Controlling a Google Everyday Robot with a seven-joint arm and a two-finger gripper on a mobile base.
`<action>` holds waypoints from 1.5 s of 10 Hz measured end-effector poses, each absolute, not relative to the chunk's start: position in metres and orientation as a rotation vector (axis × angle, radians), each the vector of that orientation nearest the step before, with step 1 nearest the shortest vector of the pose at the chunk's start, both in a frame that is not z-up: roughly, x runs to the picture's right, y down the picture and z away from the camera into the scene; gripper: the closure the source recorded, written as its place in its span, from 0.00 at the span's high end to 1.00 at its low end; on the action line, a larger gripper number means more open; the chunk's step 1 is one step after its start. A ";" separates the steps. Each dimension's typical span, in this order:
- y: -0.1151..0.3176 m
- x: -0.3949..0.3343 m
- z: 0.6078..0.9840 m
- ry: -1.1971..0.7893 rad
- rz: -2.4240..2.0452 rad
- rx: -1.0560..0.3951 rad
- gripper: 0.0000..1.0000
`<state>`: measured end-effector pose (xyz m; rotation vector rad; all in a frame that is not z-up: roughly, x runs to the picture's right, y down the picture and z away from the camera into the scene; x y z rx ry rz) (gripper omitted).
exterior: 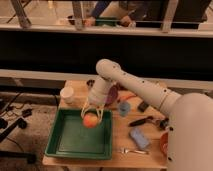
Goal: Place apple in tray
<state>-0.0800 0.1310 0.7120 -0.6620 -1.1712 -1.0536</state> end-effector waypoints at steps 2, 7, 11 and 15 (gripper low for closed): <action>0.131 -0.079 0.712 -1.170 -1.052 -0.662 0.26; 0.131 -0.079 0.712 -1.171 -1.052 -0.662 0.74; 0.131 -0.079 0.712 -1.171 -1.052 -0.662 0.80; 0.131 -0.079 0.712 -1.171 -1.052 -0.662 0.80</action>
